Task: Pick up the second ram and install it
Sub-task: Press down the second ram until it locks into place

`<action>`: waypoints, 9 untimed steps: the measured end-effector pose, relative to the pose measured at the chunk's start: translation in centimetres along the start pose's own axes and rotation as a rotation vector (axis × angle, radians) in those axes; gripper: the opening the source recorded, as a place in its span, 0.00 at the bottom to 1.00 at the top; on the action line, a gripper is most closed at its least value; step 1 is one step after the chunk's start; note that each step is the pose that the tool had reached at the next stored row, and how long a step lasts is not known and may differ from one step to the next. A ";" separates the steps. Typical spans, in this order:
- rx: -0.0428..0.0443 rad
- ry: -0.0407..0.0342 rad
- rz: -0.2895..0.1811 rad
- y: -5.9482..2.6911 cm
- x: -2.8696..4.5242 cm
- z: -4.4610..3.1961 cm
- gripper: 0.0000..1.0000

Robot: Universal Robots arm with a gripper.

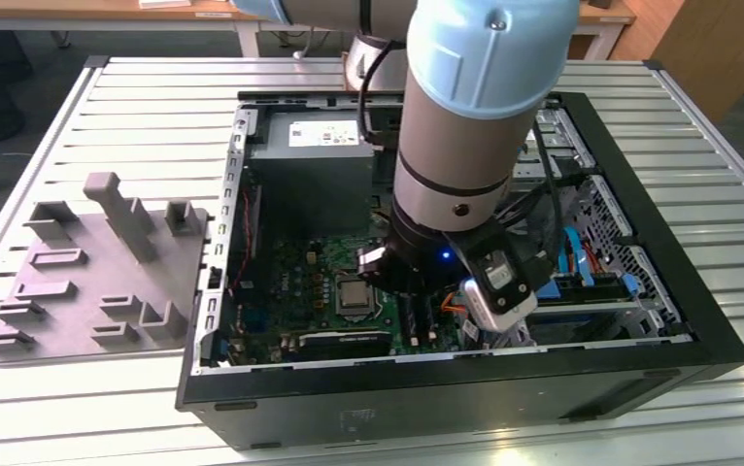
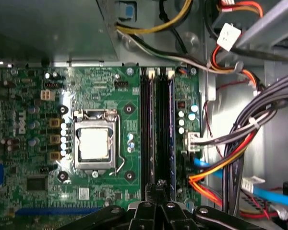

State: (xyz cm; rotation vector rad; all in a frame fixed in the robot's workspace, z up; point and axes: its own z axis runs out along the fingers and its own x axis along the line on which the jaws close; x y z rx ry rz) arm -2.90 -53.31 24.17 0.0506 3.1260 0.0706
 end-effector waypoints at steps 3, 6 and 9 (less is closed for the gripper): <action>-0.0001 0.0010 0.002 -0.34 -0.12 0.16 0.11; 0.0000 0.0018 0.004 -0.66 -0.18 0.54 0.11; 0.0001 0.0019 0.004 -0.70 -0.20 0.78 0.11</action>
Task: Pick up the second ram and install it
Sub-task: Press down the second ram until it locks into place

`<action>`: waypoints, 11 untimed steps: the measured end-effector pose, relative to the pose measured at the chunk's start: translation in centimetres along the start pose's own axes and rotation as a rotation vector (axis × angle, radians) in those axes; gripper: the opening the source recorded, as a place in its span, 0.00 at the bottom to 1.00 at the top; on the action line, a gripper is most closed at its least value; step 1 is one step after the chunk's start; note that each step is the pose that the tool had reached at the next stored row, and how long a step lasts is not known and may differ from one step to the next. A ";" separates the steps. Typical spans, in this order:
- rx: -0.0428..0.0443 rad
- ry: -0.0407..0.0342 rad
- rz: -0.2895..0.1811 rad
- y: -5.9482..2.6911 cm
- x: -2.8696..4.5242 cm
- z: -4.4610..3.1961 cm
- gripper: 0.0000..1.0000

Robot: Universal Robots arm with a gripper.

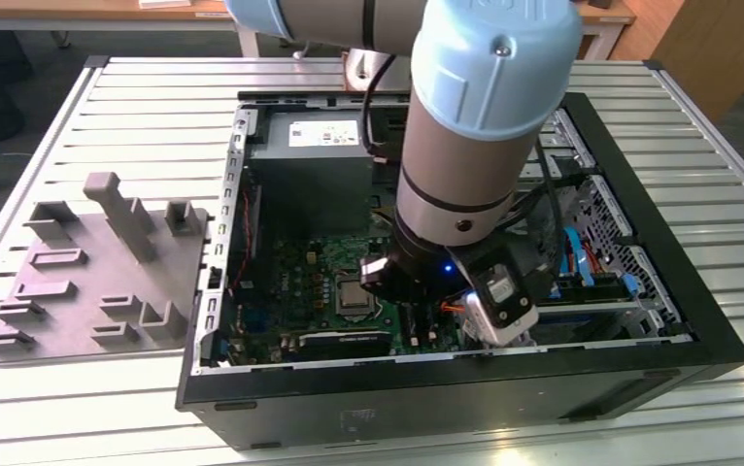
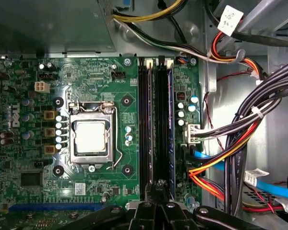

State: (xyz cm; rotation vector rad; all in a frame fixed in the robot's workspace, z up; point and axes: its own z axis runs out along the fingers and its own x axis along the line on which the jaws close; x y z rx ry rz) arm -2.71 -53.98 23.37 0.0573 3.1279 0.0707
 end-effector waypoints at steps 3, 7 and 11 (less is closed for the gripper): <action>-0.0002 0.0000 0.000 0.01 -0.02 0.20 0.11; -0.0002 0.0000 0.000 0.05 -0.02 0.63 0.11; 0.0001 0.0000 0.000 0.05 -0.02 0.65 0.11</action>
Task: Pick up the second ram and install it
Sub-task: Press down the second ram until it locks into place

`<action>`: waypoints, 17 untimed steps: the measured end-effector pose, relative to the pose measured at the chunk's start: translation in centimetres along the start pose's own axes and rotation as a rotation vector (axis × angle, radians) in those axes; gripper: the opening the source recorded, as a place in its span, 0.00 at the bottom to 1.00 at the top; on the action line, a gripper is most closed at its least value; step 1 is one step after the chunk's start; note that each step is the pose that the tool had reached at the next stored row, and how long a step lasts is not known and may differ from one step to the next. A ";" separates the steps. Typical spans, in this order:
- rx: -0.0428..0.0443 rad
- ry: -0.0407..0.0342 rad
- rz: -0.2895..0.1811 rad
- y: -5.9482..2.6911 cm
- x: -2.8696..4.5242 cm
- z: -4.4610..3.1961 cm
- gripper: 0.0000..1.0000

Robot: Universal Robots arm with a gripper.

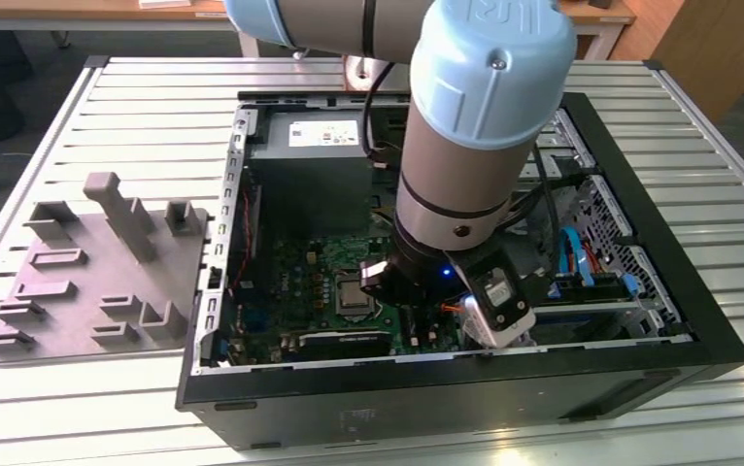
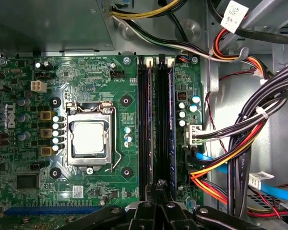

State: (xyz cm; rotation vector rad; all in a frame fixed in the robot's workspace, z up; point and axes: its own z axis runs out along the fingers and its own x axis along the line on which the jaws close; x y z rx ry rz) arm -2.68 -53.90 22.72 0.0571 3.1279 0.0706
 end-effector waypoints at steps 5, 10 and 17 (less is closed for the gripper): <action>0.0000 0.0000 0.000 -0.01 0.00 0.22 0.11; 0.0001 0.0000 0.000 -0.02 0.01 0.49 0.11; -0.0001 0.0000 0.000 -0.04 0.01 0.84 0.11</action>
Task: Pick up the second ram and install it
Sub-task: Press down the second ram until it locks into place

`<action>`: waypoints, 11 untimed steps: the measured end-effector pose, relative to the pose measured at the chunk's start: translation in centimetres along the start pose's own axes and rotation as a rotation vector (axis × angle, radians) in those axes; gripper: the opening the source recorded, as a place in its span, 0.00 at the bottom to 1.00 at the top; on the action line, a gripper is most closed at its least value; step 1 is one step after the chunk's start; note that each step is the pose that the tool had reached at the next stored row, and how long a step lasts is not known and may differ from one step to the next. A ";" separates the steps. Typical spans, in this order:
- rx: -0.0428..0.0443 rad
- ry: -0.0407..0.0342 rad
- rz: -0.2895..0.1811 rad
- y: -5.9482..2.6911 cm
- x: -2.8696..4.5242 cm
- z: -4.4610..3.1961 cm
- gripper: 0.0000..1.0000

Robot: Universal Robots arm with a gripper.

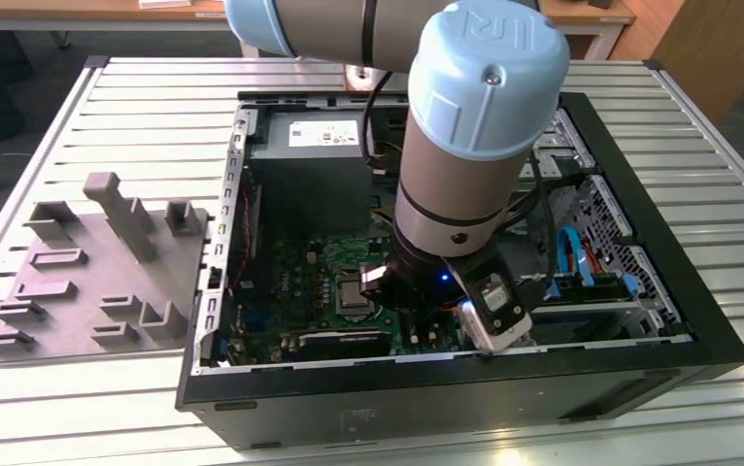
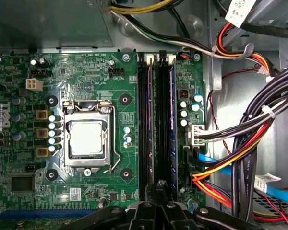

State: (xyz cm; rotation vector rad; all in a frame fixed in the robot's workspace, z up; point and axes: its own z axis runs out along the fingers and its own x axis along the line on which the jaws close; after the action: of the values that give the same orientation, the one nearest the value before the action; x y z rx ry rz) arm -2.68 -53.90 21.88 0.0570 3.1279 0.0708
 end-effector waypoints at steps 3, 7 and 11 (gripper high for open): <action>-0.0002 0.0000 0.000 0.00 0.00 0.03 0.11; 0.0008 0.0002 0.000 -0.02 0.01 0.30 0.11; 0.0002 0.0001 0.000 -0.02 0.01 0.33 0.11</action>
State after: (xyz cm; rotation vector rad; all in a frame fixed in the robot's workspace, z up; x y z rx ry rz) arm -2.69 -53.90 21.55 0.0572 3.1280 0.0704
